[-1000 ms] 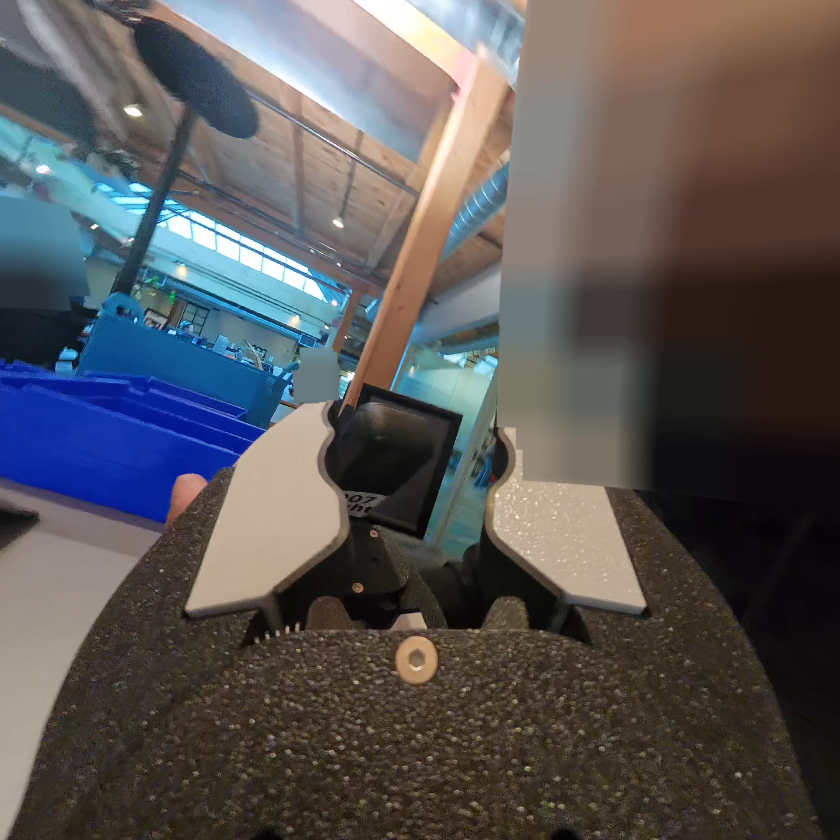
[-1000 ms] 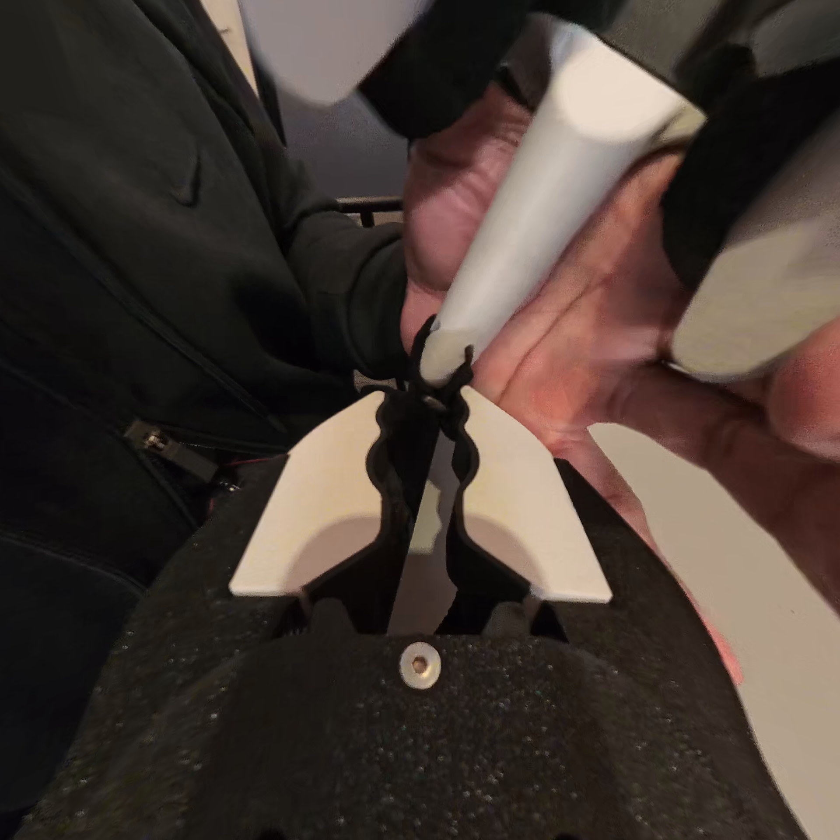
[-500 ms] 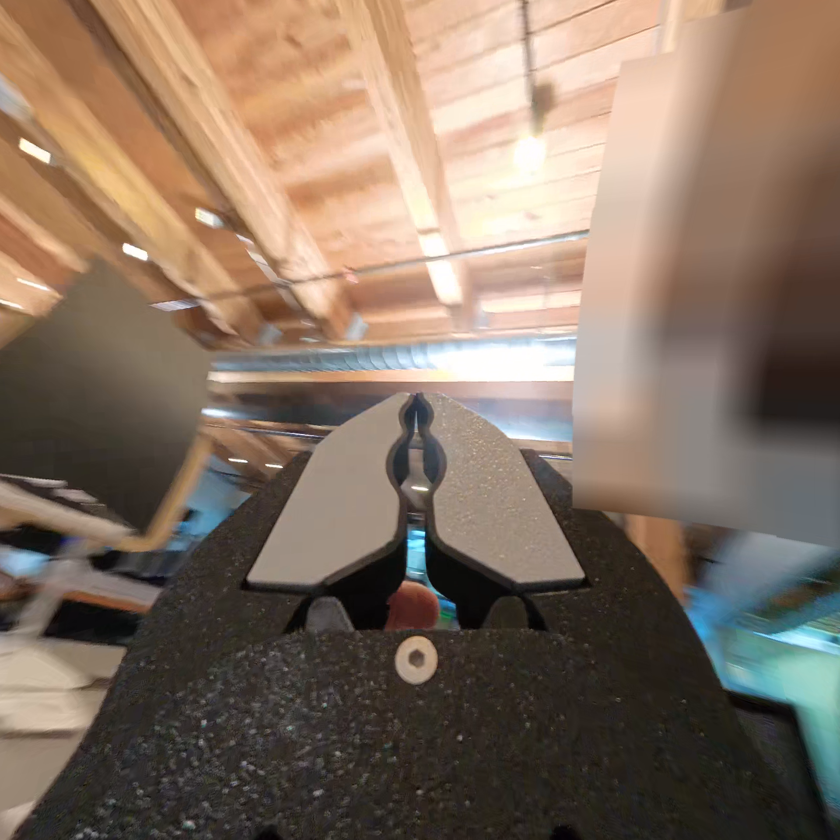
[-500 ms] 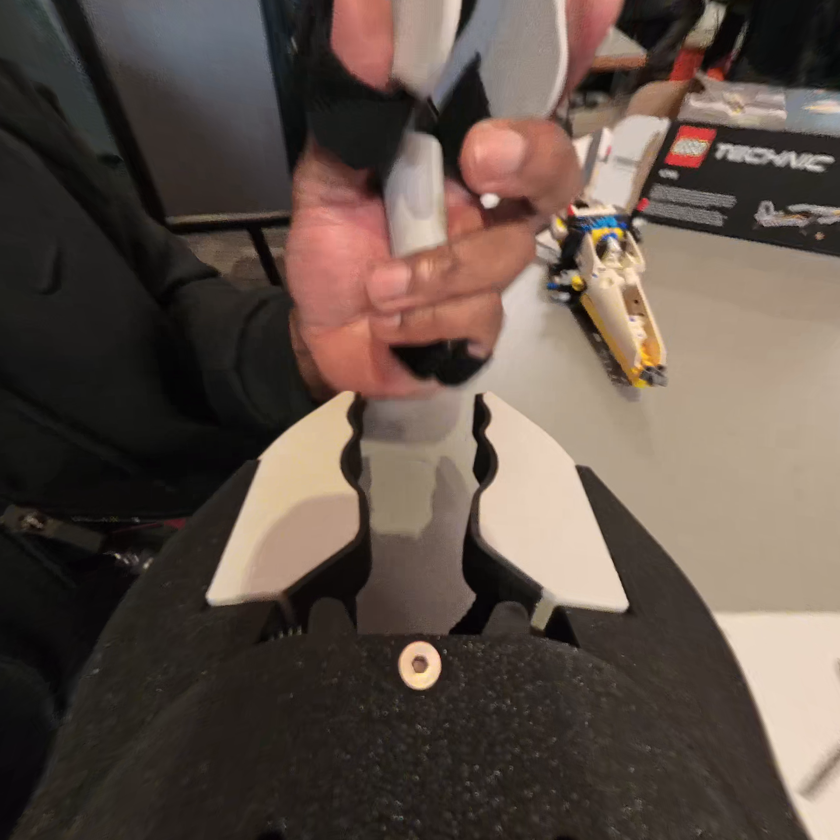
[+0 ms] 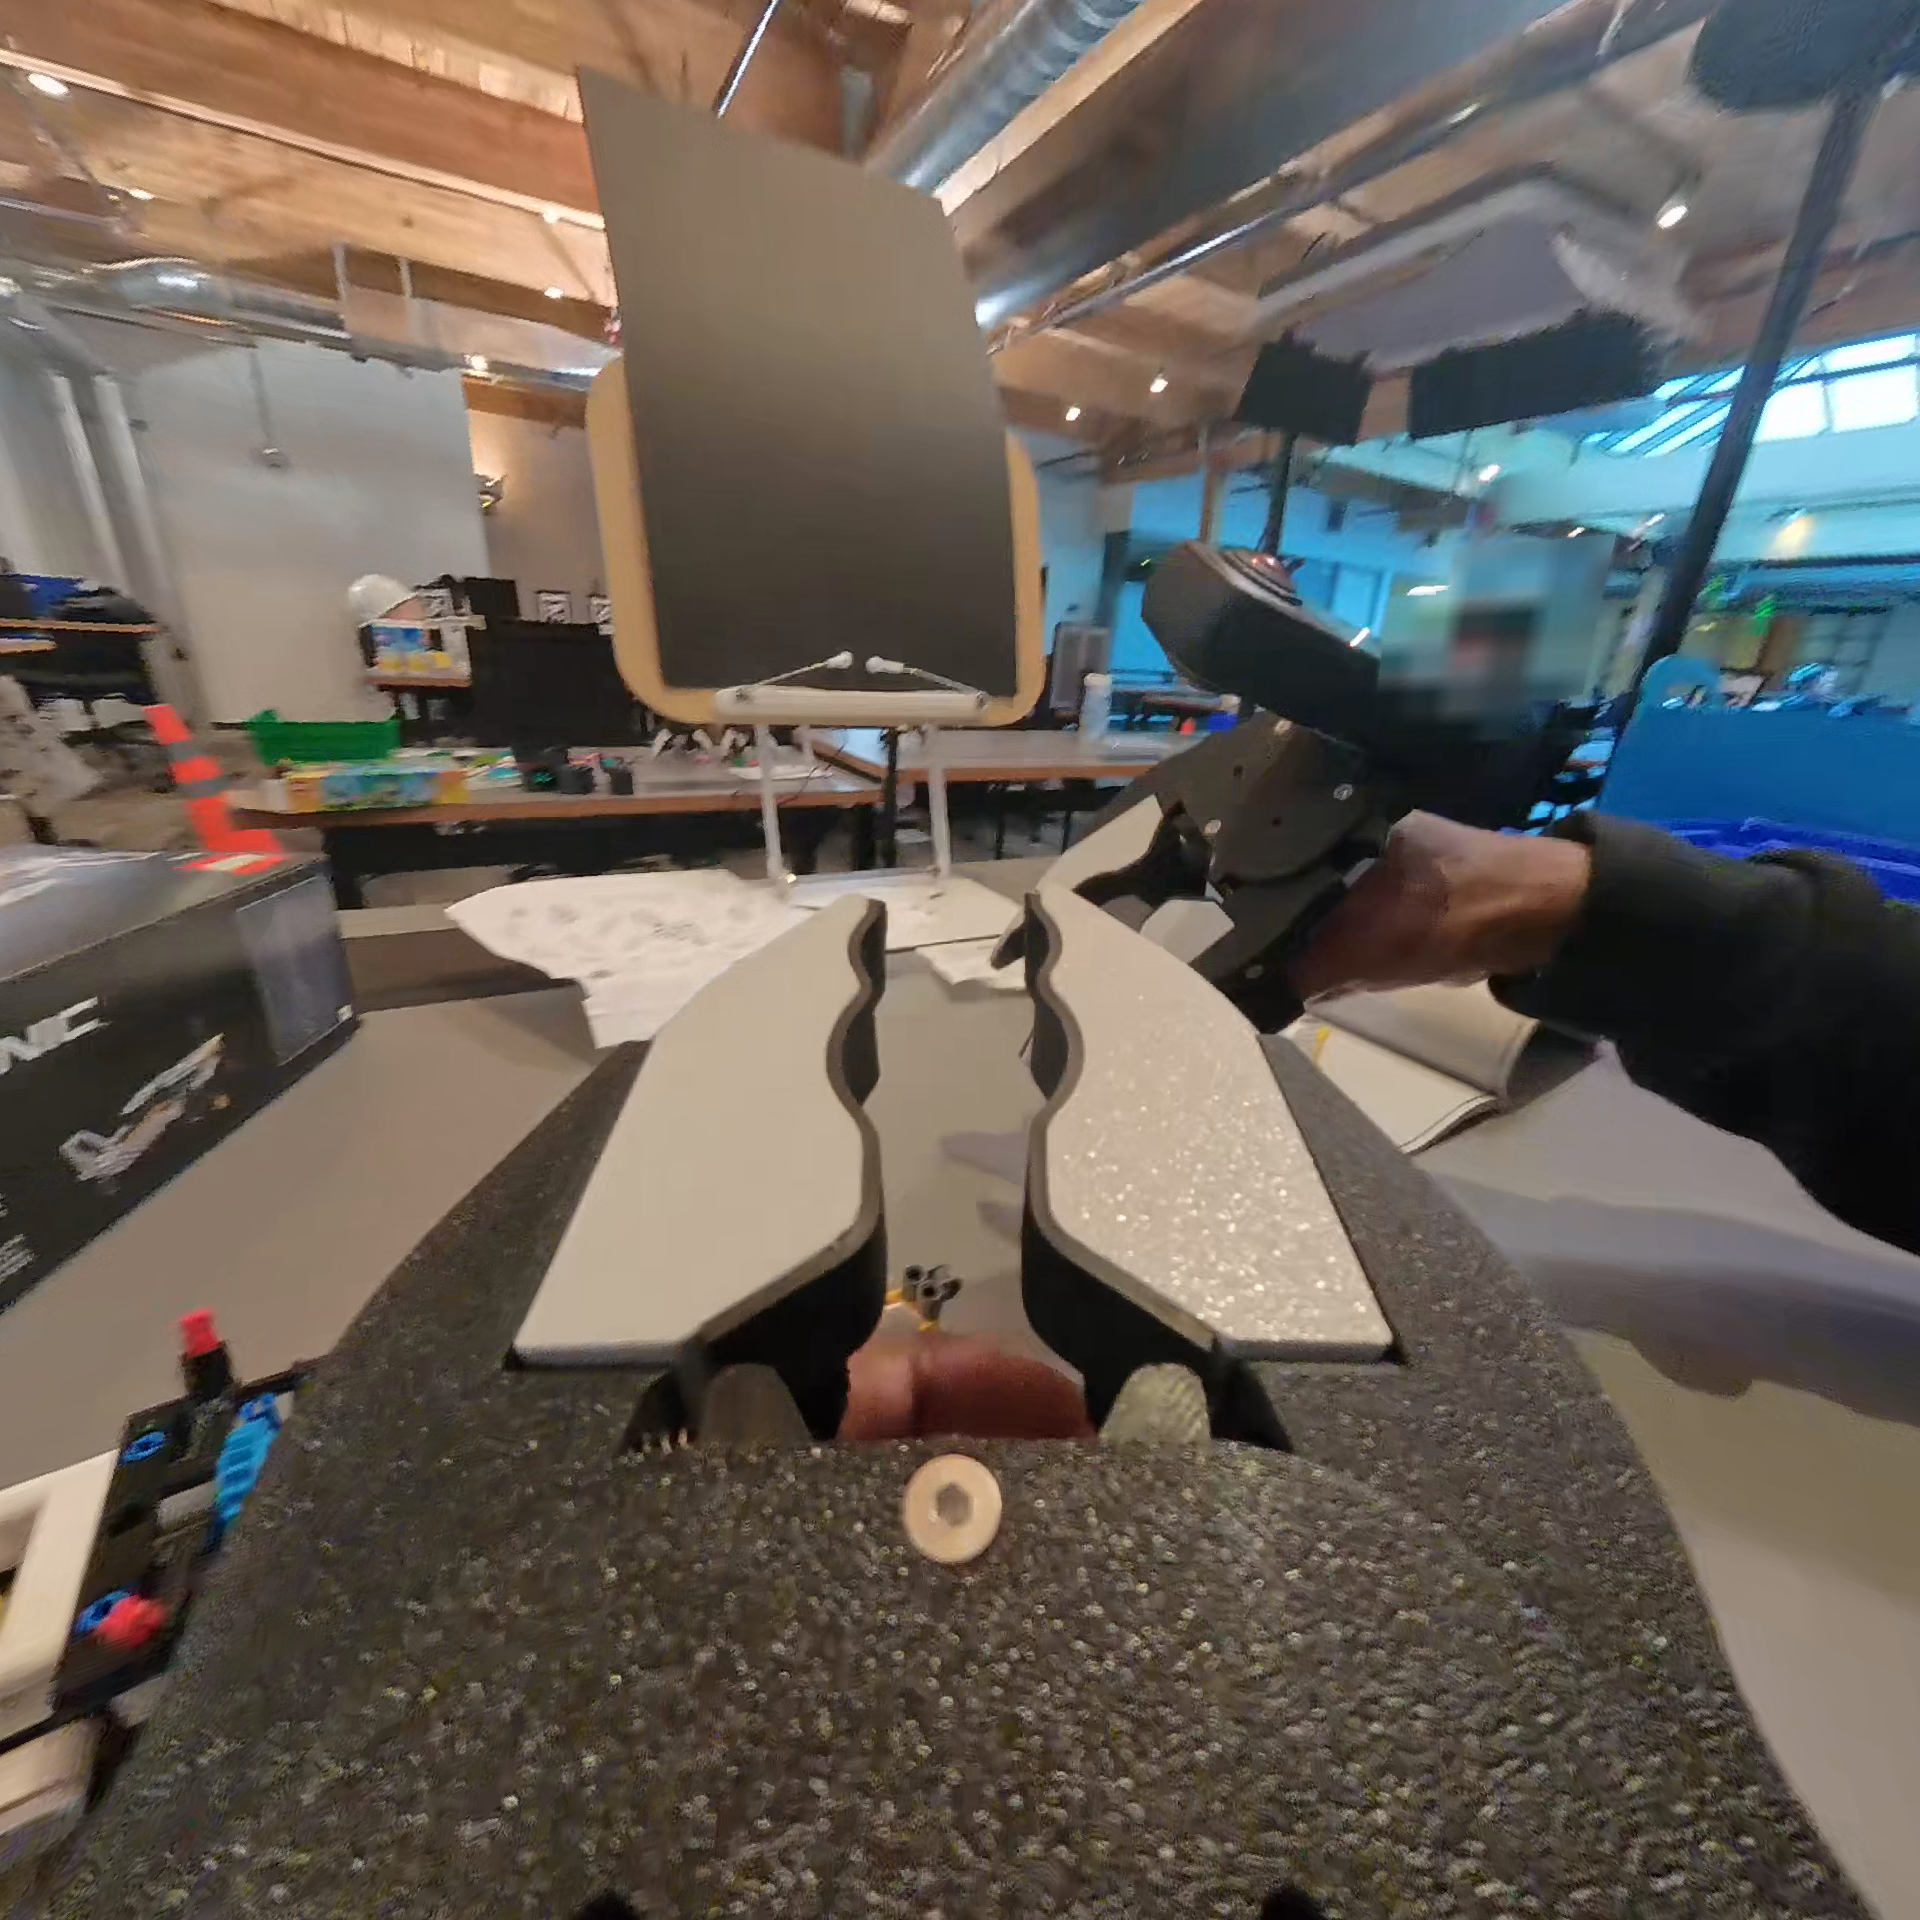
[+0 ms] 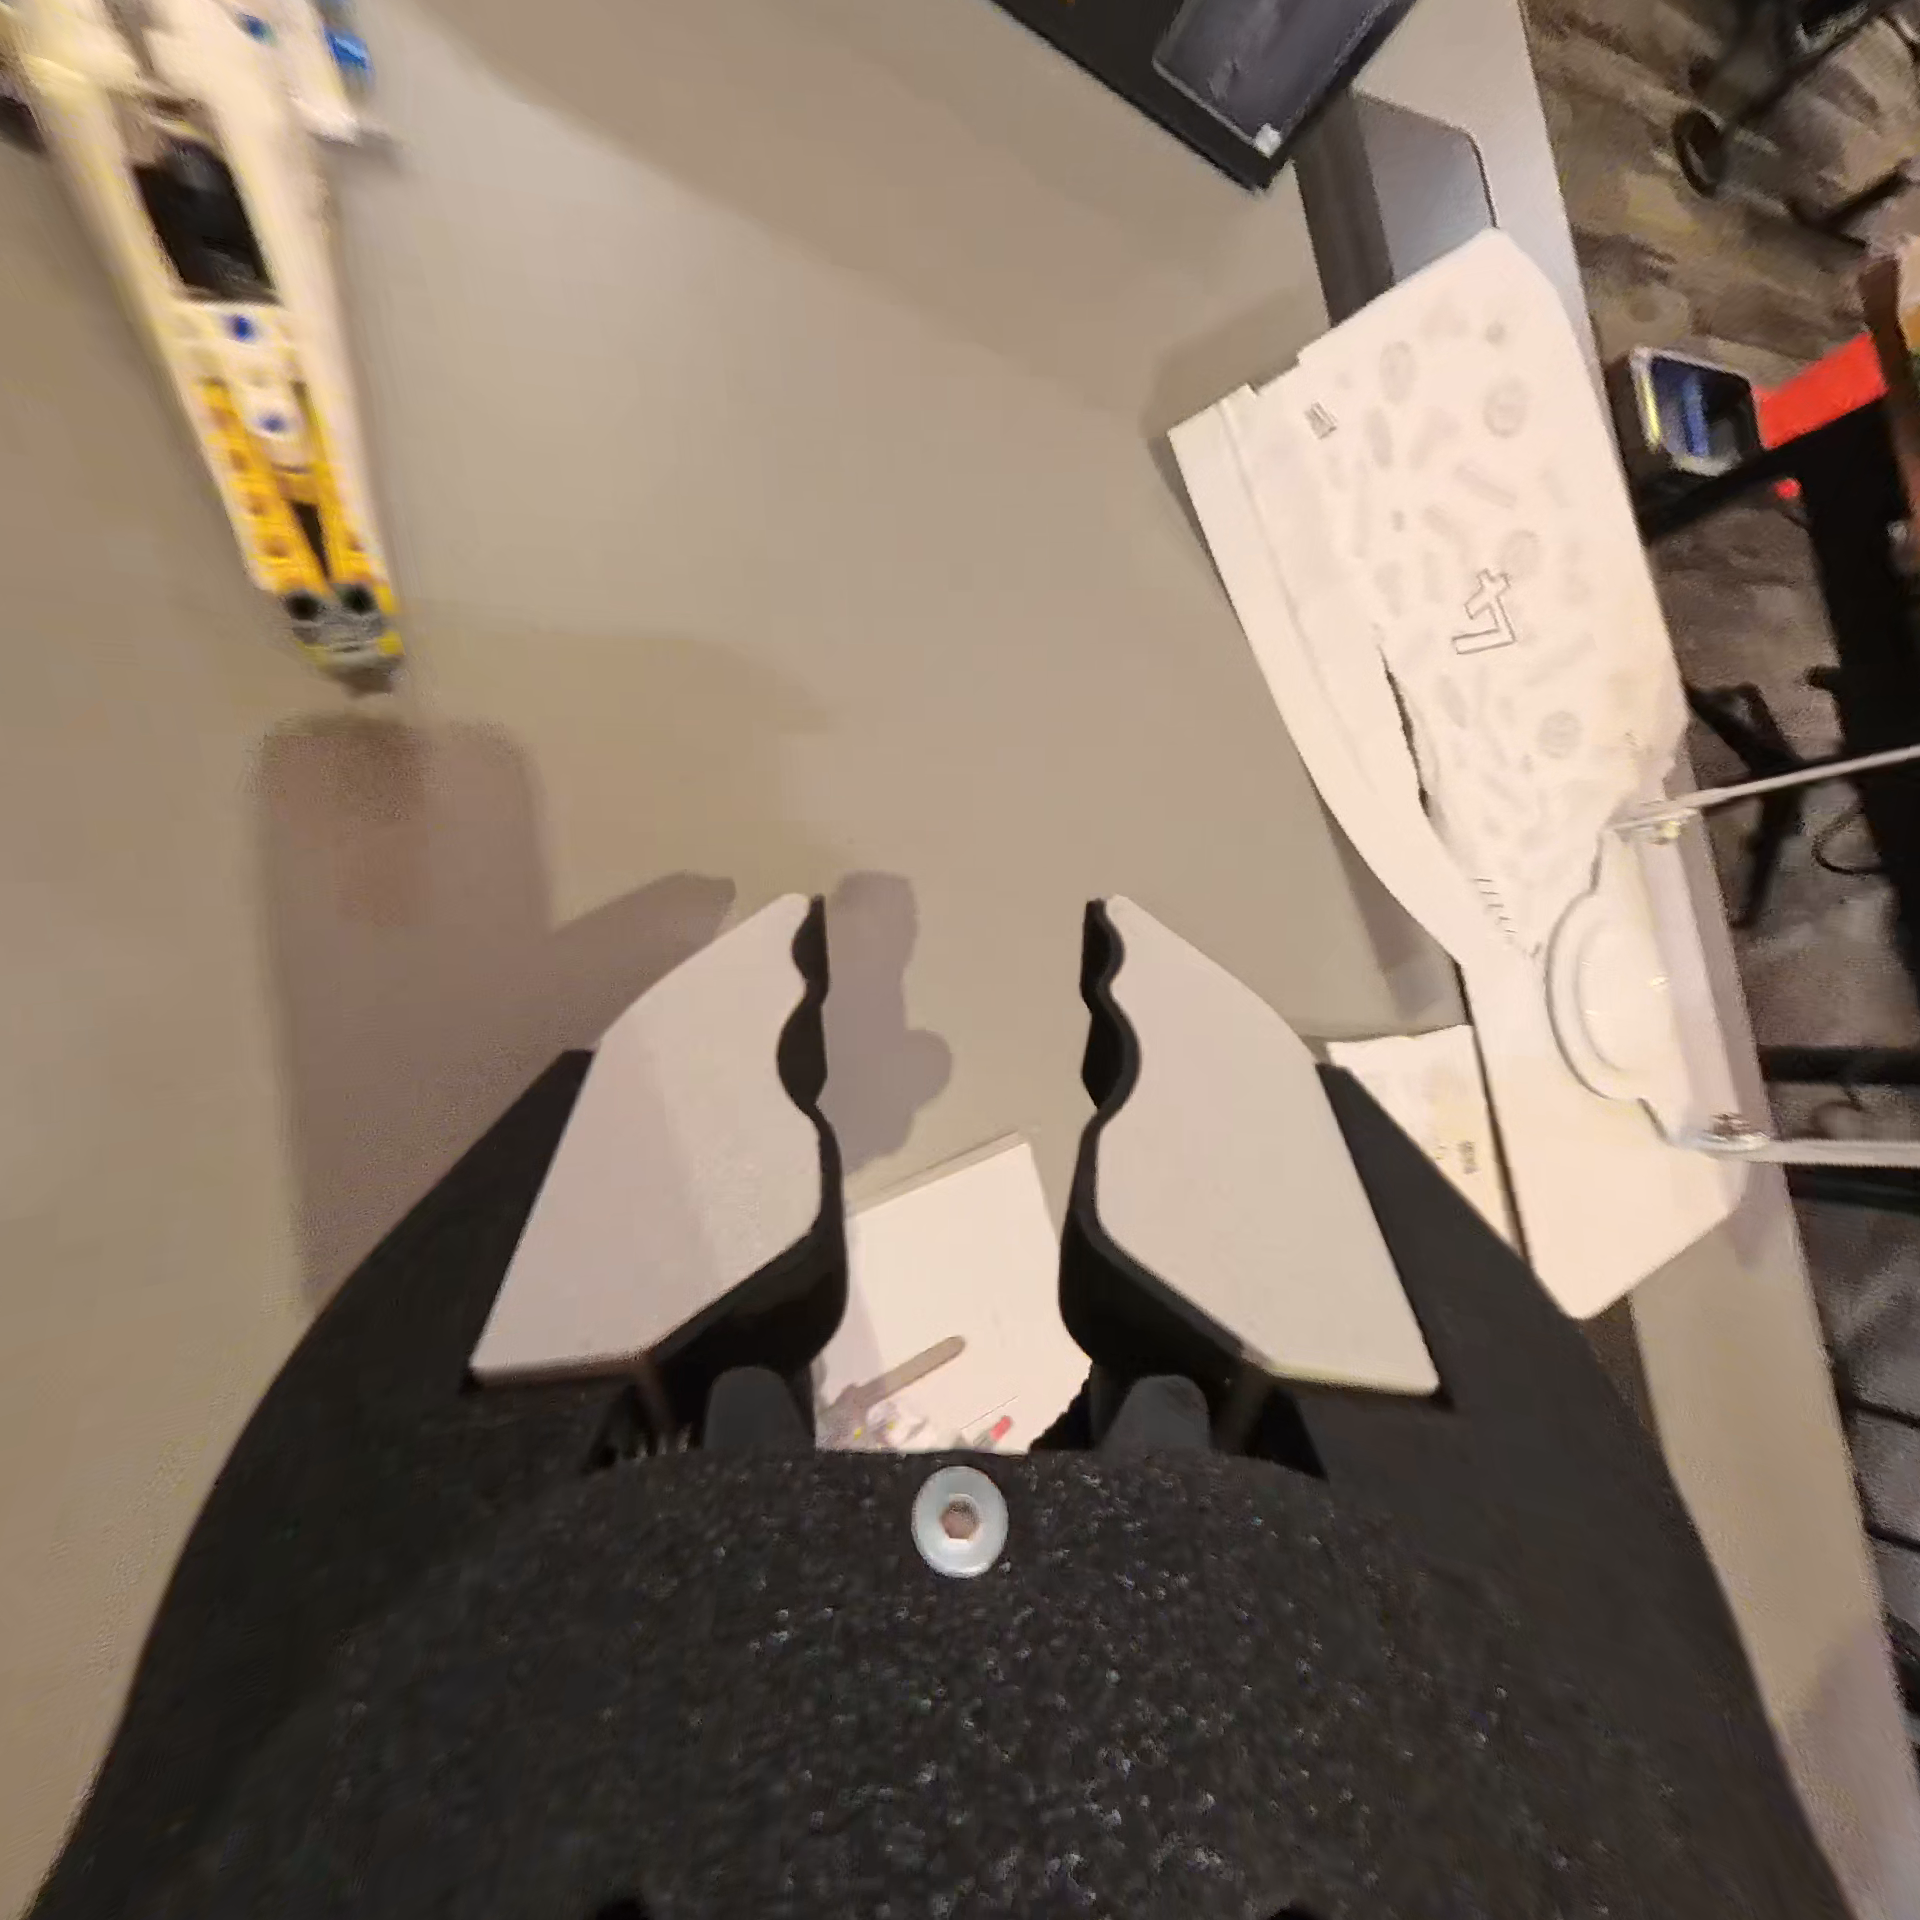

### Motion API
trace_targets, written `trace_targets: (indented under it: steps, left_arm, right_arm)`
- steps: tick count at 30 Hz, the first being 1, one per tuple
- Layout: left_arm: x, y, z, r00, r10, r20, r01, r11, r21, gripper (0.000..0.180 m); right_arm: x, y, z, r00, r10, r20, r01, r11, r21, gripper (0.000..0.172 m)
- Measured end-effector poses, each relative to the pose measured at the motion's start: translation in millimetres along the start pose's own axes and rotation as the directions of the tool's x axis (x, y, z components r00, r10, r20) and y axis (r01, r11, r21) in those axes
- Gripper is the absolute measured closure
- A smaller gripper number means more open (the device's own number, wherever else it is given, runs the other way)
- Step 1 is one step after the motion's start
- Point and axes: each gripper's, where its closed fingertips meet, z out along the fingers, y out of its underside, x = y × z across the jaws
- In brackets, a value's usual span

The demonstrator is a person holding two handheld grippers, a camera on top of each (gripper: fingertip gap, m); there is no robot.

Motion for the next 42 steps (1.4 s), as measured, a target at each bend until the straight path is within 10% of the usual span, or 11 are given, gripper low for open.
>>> trace_targets:
  steps: [16,30,42]
  left_arm:
    - [1.9,20.7,-0.3,0.994,-0.089,-0.057,0.084,0.992,-0.093,0.154]
    - [2.7,30.5,-1.4,0.988,-0.140,-0.068,0.130,0.982,-0.134,0.154]
    - [4.5,33.7,-0.6,0.963,-0.247,-0.103,0.230,0.961,-0.156,0.154]
  right_arm:
    - [20.5,-11.9,38.9,0.989,-0.121,-0.085,0.111,0.987,-0.117,0.126]
    - [156.7,56.4,103.2,0.887,-0.462,0.005,0.428,0.818,-0.385,0.101]
    - [163.0,54.1,116.4,0.959,-0.273,0.073,0.275,0.846,-0.457,0.163]
